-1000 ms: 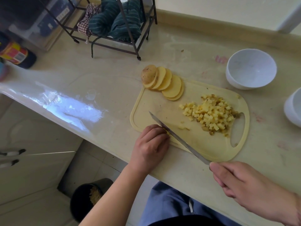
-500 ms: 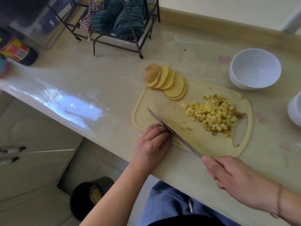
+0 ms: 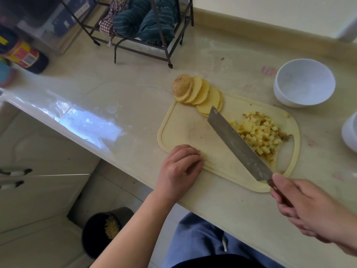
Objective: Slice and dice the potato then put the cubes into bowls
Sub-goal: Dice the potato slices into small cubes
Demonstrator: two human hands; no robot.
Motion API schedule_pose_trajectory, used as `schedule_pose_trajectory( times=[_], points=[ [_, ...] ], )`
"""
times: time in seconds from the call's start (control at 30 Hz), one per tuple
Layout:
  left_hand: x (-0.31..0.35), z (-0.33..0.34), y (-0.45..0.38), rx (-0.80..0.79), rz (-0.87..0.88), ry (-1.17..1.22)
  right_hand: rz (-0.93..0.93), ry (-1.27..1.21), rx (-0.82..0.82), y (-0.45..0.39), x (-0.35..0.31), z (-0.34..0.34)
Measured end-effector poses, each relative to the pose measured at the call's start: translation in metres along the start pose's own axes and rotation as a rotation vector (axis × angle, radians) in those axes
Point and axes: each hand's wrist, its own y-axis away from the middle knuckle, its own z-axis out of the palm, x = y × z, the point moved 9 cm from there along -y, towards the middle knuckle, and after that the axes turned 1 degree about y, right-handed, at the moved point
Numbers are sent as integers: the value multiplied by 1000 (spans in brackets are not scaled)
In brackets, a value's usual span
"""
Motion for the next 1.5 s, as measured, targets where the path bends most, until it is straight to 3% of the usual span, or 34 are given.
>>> schedule_pose_trajectory(
  times=[0.17,0.33,0.6,0.77,0.9,1.03,1.23,1.4,1.43,1.5],
  points=[
    [0,-3,-2,0,-34,48,-19,-16,11,4,2,-4],
    [-10,-3,-5,-77,-217,-25,-42,-56,-17,9,2,-1],
    [14,20,-36,-406,21,-226,-19,-61,16,35,-2,-14],
    [21,38,-53,-414,77,-227,-234,255,166,56,-27,-32],
    [26,56,-75,-335,15,-100,-369,479,289,74,-29,-49],
    [34,64,-88,-208,-104,-16,-402,634,353,80,-21,-64],
    [25,59,-81,-212,-255,148,-421,910,401,76,-16,-79],
    [-4,31,-78,-153,-500,172,-375,1029,491,77,-21,-79],
    [-4,26,-83,-157,-513,184,-358,1065,501,76,-22,-76],
    [11,24,-99,-263,-381,216,-329,1116,505,74,-24,-69]
  ],
)
